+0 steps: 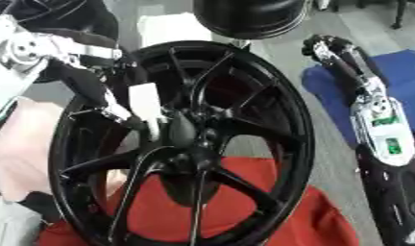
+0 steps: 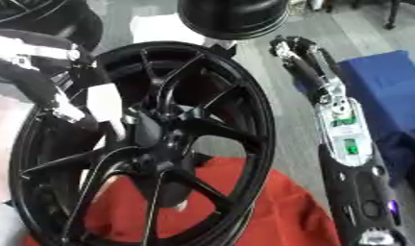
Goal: Pull the pin out of the wheel hub.
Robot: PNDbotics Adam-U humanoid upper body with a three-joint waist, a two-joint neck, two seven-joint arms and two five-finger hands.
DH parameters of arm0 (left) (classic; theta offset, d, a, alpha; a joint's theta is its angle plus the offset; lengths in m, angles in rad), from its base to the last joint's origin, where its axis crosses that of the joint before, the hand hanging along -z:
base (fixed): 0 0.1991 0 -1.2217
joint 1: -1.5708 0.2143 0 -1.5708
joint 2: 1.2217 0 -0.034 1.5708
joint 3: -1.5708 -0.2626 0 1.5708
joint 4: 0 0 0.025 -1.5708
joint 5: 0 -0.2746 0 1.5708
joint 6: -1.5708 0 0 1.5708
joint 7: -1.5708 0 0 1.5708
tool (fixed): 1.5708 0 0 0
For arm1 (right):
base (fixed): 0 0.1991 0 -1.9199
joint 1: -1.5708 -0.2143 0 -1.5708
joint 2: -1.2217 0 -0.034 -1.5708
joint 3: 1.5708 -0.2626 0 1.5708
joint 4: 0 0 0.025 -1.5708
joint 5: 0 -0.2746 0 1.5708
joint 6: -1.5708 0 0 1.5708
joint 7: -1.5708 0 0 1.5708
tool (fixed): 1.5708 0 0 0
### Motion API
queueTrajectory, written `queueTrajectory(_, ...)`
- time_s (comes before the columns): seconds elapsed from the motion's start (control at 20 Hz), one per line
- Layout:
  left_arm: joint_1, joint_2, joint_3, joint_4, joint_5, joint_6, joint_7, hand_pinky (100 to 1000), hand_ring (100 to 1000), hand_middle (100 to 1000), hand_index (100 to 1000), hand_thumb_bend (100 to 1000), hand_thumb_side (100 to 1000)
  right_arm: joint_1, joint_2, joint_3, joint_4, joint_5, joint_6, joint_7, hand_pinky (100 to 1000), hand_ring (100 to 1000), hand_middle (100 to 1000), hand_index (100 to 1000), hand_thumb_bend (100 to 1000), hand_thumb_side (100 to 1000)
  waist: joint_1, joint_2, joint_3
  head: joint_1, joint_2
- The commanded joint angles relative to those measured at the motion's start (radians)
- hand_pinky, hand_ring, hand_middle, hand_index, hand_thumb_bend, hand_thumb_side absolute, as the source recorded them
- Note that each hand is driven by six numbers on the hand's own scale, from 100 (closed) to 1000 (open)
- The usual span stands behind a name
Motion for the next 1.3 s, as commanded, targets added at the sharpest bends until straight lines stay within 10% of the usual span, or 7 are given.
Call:
queueTrajectory(0.05, -0.016, 0.003, 0.010, -0.005, 0.020, -0.004, 0.002, 749, 675, 635, 782, 599, 478, -0.020, -0.009, 0.002, -0.018, -0.002, 0.000, 0.002, 948, 797, 629, 677, 100, 614, 0.007, -0.018, -0.001, 0.008, -0.017)
queueTrajectory(0.55, -0.015, 0.005, 0.006, -0.013, 0.000, 0.007, 0.016, 640, 528, 398, 523, 263, 213, -0.021, -0.005, 0.005, -0.018, -0.004, 0.004, 0.002, 948, 797, 630, 677, 100, 614, 0.010, -0.019, -0.003, 0.011, -0.018)
queueTrajectory(0.75, -0.014, 0.014, 0.016, -0.025, 0.000, 0.022, 0.069, 621, 496, 318, 429, 279, 143, -0.021, -0.005, 0.009, -0.016, -0.003, 0.004, 0.006, 948, 797, 631, 677, 100, 617, 0.010, -0.020, -0.003, 0.013, -0.017)
queueTrajectory(1.25, -0.062, 0.105, 0.091, -0.129, 0.060, 0.076, 0.145, 607, 454, 234, 339, 325, 100, 0.003, -0.020, -0.003, -0.009, 0.000, 0.005, -0.003, 948, 797, 631, 677, 100, 623, 0.007, -0.029, 0.037, -0.017, -0.007)
queueTrajectory(1.3, -0.060, 0.132, 0.118, -0.156, 0.077, 0.084, 0.162, 605, 449, 236, 336, 100, 275, 0.004, -0.022, -0.004, -0.008, -0.001, 0.005, -0.005, 949, 797, 632, 677, 100, 626, 0.007, -0.029, 0.040, -0.020, -0.008)
